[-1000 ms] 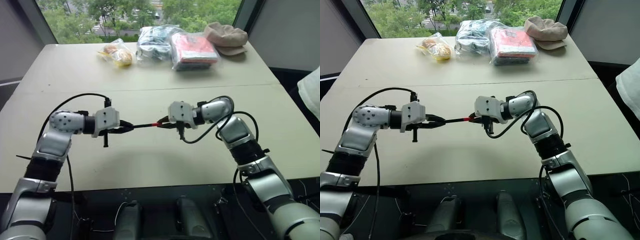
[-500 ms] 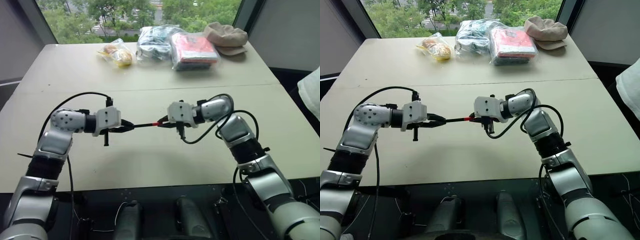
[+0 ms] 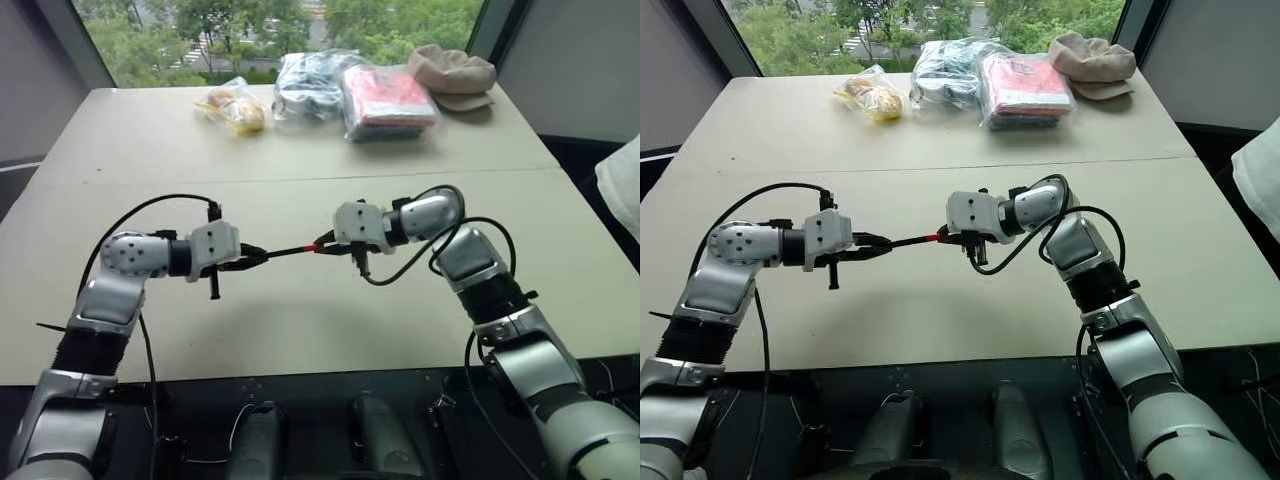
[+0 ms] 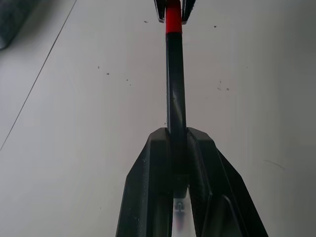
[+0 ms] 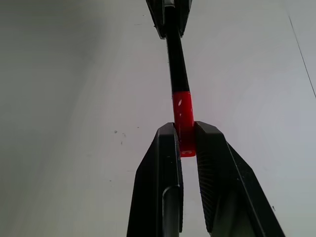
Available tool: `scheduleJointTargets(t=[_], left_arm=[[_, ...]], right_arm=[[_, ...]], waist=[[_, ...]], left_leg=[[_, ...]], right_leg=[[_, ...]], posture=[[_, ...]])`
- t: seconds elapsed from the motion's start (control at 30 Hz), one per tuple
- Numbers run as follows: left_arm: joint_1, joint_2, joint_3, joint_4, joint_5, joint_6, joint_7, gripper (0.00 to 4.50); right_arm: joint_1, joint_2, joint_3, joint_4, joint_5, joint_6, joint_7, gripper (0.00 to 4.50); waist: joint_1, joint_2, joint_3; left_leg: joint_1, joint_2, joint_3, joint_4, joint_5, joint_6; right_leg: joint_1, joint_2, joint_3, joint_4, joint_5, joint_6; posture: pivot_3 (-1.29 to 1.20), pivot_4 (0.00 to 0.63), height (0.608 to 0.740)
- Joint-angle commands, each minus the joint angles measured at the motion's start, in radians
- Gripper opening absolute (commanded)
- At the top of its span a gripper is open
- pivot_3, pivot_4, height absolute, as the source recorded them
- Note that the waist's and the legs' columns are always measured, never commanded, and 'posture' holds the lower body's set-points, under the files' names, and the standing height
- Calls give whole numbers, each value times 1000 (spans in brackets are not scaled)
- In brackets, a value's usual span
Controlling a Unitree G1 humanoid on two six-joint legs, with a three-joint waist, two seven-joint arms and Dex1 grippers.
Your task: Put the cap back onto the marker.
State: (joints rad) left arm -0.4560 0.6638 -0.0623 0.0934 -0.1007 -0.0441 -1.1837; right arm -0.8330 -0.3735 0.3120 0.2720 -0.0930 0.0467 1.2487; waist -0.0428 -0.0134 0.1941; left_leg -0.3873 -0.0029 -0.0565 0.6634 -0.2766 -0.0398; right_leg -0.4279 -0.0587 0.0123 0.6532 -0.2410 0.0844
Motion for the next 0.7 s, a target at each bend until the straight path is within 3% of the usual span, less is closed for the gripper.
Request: scheduleJointTargets(t=[0.03, 0.17, 0.43, 0.7], left_arm=[[20, 12, 18, -75, -35, 20, 24, 0], [60, 28, 26, -120, -49, 51, 45, 0], [204, 48, 107, -250, -80, 206, 179, 0], [315, -30, 331, -483, -191, 655, 513, 0]], right_arm=[[-34, 3, 3, -16, 31, -18, 0, 2378], [-39, -21, 2, -10, 41, -17, -2, 4467], [-19, -74, -39, -33, 81, 21, -30, 4467], [85, -102, -73, -183, 144, 134, -64, 4467]], waist=[[0, 0, 0], [1, 0, 0], [0, 0, 0], [1, 0, 0]], left_leg=[[0, 0, 0, 0, 0, 0], [0, 0, 0, 0, 0, 0], [0, 0, 0, 0, 0, 0], [0, 0, -2, 0, 0, 0]], right_leg=[[0, 0, 0, 0, 0, 0], [0, 0, 0, 0, 0, 0], [0, 0, 0, 0, 0, 0], [0, -1, 0, 0, 0, 0]], posture=[[0, 150, 740], [0, 150, 740], [0, 150, 740], [0, 150, 740]])
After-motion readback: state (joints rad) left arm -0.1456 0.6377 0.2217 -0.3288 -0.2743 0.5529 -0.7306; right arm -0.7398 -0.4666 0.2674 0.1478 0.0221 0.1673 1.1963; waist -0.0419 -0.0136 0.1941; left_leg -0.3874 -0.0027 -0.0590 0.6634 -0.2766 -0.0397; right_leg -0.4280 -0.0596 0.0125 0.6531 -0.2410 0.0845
